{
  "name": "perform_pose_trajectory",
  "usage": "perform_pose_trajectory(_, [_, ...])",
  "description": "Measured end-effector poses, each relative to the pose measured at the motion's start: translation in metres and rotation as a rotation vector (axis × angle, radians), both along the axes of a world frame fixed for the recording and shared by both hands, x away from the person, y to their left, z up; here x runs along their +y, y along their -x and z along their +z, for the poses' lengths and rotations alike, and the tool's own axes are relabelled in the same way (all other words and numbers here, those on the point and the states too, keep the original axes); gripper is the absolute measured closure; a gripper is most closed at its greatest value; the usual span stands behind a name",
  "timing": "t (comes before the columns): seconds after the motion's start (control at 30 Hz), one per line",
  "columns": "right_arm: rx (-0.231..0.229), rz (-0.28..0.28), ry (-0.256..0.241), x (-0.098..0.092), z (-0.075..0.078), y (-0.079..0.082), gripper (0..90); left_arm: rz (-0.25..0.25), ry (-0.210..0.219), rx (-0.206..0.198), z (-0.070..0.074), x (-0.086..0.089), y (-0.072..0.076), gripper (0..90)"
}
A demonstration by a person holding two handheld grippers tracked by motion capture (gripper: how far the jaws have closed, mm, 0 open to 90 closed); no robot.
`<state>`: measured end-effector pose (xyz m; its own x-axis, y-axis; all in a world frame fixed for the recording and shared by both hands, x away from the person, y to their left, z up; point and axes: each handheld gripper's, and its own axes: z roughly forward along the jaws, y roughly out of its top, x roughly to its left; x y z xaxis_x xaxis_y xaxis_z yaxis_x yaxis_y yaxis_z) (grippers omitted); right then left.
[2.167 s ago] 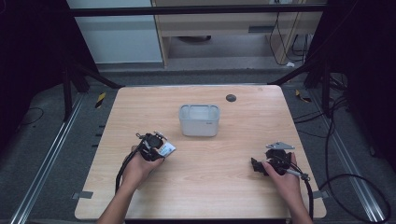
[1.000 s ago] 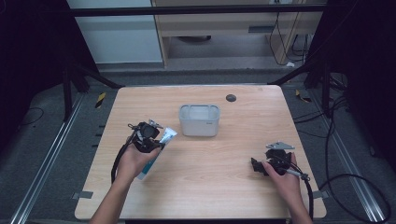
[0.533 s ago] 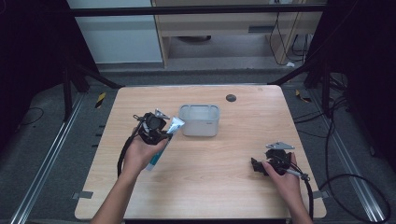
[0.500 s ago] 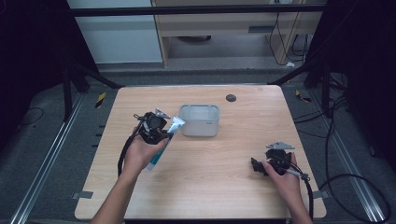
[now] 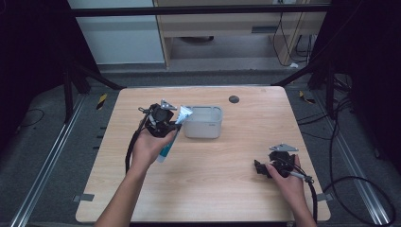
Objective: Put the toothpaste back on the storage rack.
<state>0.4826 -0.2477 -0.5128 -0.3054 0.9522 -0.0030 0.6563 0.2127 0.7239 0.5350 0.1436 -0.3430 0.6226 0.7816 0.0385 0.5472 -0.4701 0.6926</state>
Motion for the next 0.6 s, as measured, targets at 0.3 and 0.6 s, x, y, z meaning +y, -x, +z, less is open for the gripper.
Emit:
perform_pose_trajectory(0.3, [0.0, 0.0, 0.0, 0.0, 0.0, 0.0, 0.3, 0.003, 0.014, -0.052, 0.013, -0.013, -0.003, 79.3])
perform_pose_trajectory(0.6, [0.0, 0.001, 0.0, 0.0, 0.0, 0.0, 0.4, 0.01, 0.038, -0.106, 0.023, -0.027, -0.007, 79.2])
